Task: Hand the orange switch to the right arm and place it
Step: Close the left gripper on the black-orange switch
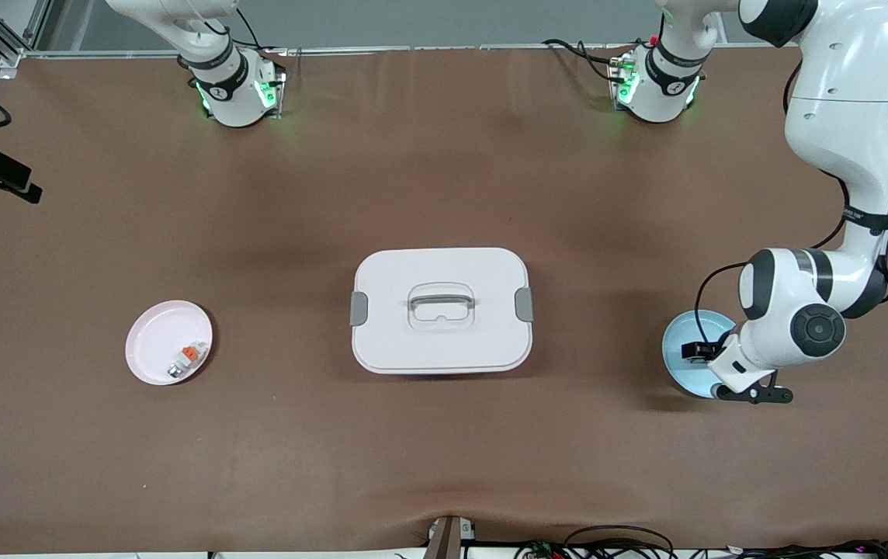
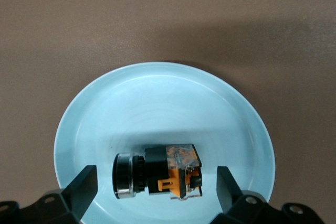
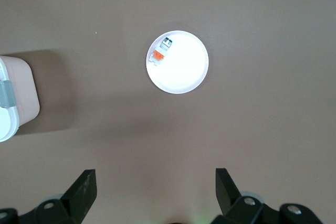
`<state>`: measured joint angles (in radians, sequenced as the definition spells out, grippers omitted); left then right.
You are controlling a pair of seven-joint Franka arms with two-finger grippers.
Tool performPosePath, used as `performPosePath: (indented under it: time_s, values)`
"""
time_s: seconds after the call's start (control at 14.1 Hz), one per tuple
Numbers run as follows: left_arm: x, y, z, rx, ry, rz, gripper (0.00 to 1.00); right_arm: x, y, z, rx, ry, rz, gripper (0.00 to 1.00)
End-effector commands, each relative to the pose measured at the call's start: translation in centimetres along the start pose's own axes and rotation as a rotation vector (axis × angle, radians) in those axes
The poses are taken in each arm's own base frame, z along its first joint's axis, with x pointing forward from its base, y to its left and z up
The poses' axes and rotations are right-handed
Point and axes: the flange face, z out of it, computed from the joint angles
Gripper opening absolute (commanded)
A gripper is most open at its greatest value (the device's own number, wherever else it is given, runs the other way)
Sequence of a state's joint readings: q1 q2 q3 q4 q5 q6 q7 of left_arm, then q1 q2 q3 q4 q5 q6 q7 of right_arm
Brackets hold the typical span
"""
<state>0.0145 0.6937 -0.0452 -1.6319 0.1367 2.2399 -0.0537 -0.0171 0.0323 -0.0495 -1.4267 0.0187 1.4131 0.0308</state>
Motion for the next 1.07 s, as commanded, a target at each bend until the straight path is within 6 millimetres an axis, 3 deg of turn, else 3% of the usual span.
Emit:
performPosePath:
  time_s: [0.0,1.0]
  values:
    - [0.4,0.0,0.4,0.009,0.008,-0.029,1.00,-0.4,0.2,-0.5,-0.010,0.009,-0.007,1.00]
    - [0.4,0.2,2.1,0.003,0.008,-0.056,1.00,-0.4,0.0,-0.5,-0.010,0.009,-0.010,1.00]
